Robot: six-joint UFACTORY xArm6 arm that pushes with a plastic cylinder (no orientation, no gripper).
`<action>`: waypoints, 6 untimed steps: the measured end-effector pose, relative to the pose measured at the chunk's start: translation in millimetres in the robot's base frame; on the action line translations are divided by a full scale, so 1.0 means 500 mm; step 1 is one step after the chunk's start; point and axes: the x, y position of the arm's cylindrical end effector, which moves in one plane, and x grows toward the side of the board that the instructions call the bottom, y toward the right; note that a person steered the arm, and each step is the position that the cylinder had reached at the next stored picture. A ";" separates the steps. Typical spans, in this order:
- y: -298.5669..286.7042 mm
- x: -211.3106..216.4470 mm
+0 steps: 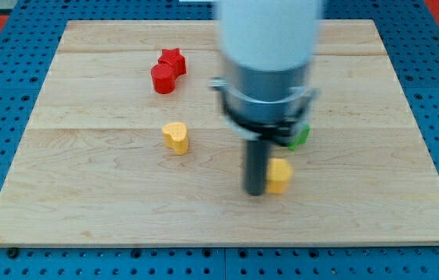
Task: Move the green circle above the green star
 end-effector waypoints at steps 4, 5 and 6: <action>-0.028 -0.213; 0.017 -0.228; 0.019 -0.272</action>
